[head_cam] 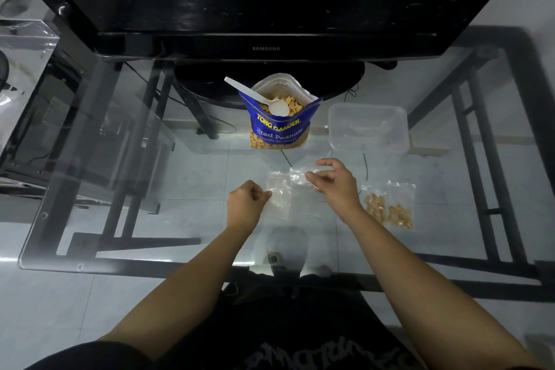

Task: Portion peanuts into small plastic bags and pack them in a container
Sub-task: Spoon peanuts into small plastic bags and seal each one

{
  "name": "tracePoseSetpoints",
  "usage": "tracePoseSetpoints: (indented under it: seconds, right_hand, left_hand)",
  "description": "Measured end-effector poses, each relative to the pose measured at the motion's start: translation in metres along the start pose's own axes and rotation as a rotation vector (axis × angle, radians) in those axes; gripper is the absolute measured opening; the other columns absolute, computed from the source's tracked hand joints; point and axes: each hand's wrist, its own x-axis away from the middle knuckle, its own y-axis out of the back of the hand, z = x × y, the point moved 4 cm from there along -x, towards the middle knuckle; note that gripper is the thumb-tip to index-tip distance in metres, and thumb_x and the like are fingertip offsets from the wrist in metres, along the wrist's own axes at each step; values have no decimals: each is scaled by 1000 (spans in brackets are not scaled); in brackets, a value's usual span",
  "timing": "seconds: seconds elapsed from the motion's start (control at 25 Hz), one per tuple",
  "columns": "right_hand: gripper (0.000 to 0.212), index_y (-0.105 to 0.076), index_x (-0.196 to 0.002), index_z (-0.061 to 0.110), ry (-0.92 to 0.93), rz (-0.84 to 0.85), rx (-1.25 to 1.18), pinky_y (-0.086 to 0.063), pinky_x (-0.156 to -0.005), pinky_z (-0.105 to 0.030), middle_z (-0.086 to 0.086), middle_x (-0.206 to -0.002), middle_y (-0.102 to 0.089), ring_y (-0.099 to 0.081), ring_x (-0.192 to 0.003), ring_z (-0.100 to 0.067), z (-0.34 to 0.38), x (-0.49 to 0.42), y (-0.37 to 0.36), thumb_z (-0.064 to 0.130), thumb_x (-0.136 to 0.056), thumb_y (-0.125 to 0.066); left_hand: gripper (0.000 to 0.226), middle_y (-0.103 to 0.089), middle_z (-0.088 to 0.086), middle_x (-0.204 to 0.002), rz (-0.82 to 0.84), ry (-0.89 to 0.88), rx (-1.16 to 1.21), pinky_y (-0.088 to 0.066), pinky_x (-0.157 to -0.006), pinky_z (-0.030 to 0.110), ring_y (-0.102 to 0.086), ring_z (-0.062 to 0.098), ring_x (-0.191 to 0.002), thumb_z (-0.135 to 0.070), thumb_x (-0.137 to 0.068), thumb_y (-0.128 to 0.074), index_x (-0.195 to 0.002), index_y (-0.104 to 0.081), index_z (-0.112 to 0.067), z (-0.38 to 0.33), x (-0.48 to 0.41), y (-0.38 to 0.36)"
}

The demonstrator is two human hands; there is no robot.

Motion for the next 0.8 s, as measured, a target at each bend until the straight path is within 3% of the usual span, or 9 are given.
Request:
tracePoseSetpoints:
  seconds: [0.12, 0.24, 0.36, 0.48, 0.8]
  right_hand:
    - [50, -46, -122, 19, 66, 71, 56, -52, -78, -24, 5, -79, -69, -67, -77, -9, 17, 6, 11, 25, -79, -73]
    - [67, -35, -133, 21, 175, 161, 121, -49, -78, -16, 7, -77, -69, -66, -76, -6, 41, 16, 16, 21, -79, -73]
    - [78, -27, -140, 26, 236, 239, 204, -47, -71, -7, 6, -79, -70, -65, -74, -1, 63, 25, 13, 23, -77, -74]
    - [85, -22, -143, 27, 283, 285, 257, -46, -70, -4, 6, -79, -69, -64, -76, 1, 76, 28, 8, 25, -77, -74]
    - [83, -26, -142, 25, 305, 316, 128, -49, -77, -14, 7, -83, -69, -65, -80, -3, 80, 31, 7, 24, -75, -76]
  left_hand:
    - [47, -61, 7, -98, -86, -27, -218, -48, -74, 28, -60, 23, -91, -41, -83, -65, -114, -54, -7, -6, 4, 6]
    - [37, -62, 7, -111, -170, -96, 0, -44, -75, 25, -58, 19, -94, -35, -90, -57, -116, -57, -9, -35, 4, 29]
    - [19, -69, 2, -93, 234, -113, 363, -51, -72, 22, -63, 13, -82, -25, -94, -52, -99, -67, -15, -71, 0, 41]
    - [16, -71, 1, -89, 527, -178, 348, -55, -74, 18, -66, 8, -78, -19, -91, -55, -97, -70, -15, -90, 4, 45]
    - [14, -70, 2, -86, 602, -194, 314, -54, -74, 21, -63, 9, -78, -7, -87, -61, -96, -70, -11, -97, 9, 48]
